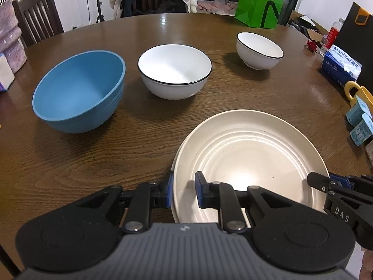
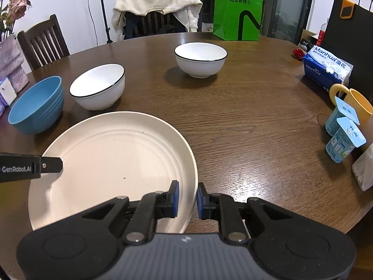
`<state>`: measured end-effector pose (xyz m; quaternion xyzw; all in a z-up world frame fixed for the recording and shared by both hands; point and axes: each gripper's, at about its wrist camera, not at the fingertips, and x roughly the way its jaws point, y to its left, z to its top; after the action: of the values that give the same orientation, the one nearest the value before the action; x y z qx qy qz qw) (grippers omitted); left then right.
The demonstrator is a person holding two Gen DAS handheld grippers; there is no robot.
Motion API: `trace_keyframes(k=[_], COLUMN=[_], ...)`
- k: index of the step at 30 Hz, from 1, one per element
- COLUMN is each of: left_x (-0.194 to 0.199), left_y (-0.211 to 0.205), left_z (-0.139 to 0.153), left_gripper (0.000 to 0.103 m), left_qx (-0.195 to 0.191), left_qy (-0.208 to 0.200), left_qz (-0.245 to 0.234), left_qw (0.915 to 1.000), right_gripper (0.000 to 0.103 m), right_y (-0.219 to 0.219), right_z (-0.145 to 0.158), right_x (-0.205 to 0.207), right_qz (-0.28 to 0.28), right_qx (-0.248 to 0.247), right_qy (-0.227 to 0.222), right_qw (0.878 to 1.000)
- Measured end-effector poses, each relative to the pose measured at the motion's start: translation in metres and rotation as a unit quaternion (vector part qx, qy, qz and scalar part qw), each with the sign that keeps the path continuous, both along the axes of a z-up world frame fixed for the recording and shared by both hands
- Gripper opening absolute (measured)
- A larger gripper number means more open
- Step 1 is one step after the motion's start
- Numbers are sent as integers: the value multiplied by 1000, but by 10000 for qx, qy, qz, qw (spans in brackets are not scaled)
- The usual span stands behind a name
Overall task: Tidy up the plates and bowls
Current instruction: 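Lower the held cream plate onto the stacked cream plates, then open both grippers to release the cream plate on the stack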
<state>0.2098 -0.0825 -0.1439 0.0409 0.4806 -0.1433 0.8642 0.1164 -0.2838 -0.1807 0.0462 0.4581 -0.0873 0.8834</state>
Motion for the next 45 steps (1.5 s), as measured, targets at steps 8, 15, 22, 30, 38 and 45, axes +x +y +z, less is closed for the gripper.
trace_keyframes(k=[8,15,22,30,38,45], left_x=[-3,-4,-4,-2,-6,-11], left_y=[-7,-10,-11,-6,-7,0], left_z=[-1,-3,-5,-8,6,25], left_gripper=[19,19,19,22,48,84], left_qx=[209,441,518,385,203,137], left_qy=[-140,-233,-157,-34,-187,-496], left_qz=[-60,-100,-116,-104,-275,-296], left_qw=[9997,9987,9985,9992,9992,9982], right_gripper=[17,17,17,17,30,67], right_y=[5,12,9,4,2,0], right_z=[-6,-11,-11,-11,-8,7], right_x=[3,6,7,10,10,4], right_qz=[109,254,258,218,248,264], right_qx=[-244,-433,-383,-255,-19,158], right_qy=[46,111,129,161,143,-89], right_qw=[9996,9987,9988,9993,9996,9995])
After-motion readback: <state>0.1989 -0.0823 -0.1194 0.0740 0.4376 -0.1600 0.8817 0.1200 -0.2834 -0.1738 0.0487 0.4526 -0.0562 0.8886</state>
